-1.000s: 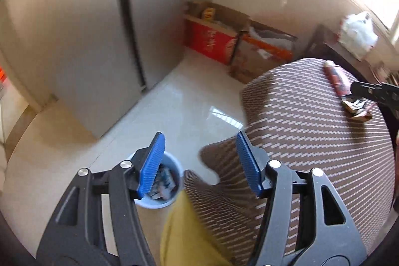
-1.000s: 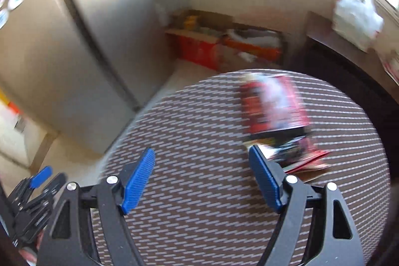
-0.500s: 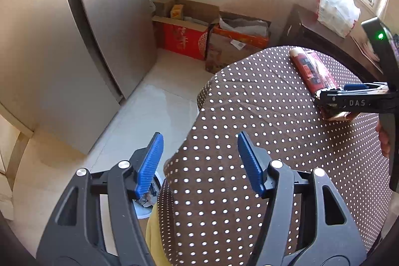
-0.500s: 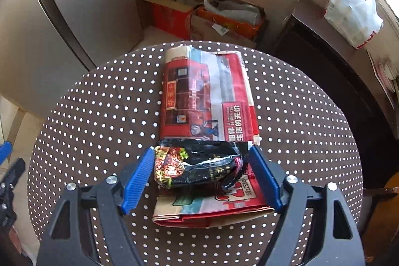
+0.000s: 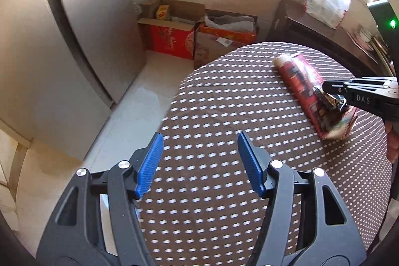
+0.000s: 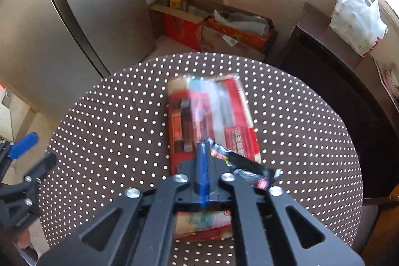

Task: Collect trash
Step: 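Close the right tool on the black snack bag and lift it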

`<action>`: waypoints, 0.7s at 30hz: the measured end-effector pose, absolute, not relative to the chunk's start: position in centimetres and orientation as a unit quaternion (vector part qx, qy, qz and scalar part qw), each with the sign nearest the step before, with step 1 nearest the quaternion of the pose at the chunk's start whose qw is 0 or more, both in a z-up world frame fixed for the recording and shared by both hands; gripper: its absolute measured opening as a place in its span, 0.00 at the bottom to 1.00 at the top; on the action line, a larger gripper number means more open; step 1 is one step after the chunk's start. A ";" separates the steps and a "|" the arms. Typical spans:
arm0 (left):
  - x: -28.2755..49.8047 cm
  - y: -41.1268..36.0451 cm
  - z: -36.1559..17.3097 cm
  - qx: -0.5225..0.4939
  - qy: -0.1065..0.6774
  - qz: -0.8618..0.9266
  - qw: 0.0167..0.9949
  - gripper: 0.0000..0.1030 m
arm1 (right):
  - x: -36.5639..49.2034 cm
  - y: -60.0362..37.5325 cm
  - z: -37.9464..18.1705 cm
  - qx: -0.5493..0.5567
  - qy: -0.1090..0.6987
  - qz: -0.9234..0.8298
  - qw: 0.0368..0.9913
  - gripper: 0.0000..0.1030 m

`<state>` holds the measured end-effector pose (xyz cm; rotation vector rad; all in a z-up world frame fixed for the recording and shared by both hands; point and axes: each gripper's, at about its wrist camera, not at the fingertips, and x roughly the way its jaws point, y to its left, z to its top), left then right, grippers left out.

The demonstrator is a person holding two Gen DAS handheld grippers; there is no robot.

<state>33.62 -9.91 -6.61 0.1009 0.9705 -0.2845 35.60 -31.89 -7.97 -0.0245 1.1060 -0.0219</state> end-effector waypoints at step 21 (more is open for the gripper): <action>33.9 -14.9 -7.6 0.066 0.479 -0.168 0.859 0.60 | 34.8 -36.9 -10.5 0.027 0.556 -0.047 0.829 0.14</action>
